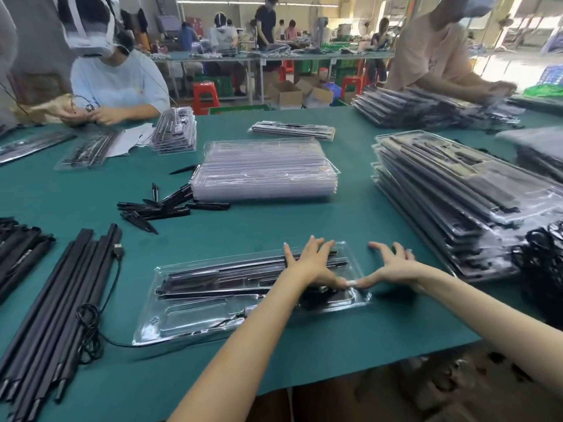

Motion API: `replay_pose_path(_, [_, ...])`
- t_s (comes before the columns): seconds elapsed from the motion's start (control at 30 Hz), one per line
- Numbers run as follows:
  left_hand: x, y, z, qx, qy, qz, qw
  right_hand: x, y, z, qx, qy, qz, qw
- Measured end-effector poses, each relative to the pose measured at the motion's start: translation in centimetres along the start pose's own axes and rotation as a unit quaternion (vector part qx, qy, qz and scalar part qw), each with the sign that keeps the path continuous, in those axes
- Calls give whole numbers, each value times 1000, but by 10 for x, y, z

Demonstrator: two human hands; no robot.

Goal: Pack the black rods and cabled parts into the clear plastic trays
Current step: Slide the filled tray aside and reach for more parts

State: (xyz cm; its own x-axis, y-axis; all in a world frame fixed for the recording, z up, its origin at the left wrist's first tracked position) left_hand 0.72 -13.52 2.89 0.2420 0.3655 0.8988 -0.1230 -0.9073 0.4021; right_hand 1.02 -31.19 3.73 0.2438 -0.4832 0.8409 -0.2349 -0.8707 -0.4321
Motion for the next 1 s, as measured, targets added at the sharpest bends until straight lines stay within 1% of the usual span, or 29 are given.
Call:
replay_pose_path(0.13, [-1, 4, -1, 7, 18, 9, 1000, -3, 2, 8, 19, 11, -66, 998])
replay_pose_path(0.23, [-1, 2, -4, 0, 28, 10, 1000, 5, -10, 15, 93, -1, -147, 985])
replay_pose_path(0.3, [1, 0, -5, -6, 31, 10, 999, 12, -27, 20, 169, 5, -235, 957])
replay_pose_path(0.4, [6, 0, -5, -11, 34, 9, 999, 13, -57, 24, 296, 22, -352, 888])
replay_pose_path(0.47, [11, 3, -2, -8, 23, 23, 999, 9, -72, 25, 345, 18, -391, 853])
replay_pose_path(0.53, [14, 7, 2, 8, -3, 21, 1000, 5, -78, 27, 367, 13, -402, 839])
replay_pose_path(0.6, [12, 13, 7, 25, -17, 16, 999, 6, -75, 28, 361, 14, -389, 847])
replay_pose_path(0.67, [8, 18, 10, 26, -12, 40, 999, 7, -68, 28, 339, 14, -359, 870])
replay_pose_path(0.73, [4, 21, 13, 31, -9, 56, 998, 6, -63, 27, 321, 14, -343, 882])
replay_pose_path(0.87, [-4, 29, 19, 62, -10, 74, 995, -1, -60, 28, 319, 14, -345, 883])
replay_pose_path(1.0, [-10, 38, 19, 76, 3, 92, 993, -3, -48, 29, 328, 30, -291, 898])
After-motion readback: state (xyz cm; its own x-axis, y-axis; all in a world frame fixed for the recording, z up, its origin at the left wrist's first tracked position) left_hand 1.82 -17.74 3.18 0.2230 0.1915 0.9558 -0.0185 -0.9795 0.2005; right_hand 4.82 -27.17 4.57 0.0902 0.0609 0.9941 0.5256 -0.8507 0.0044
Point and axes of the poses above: each hand's wrist, its own z-axis towards the middle knuckle, its own x-axis out of the back of the hand, y = z × x, the point moved 2 cm from there along z, towards the middle knuckle, and after that the axes turned 10 degrees about y, right-handed, at the moved point
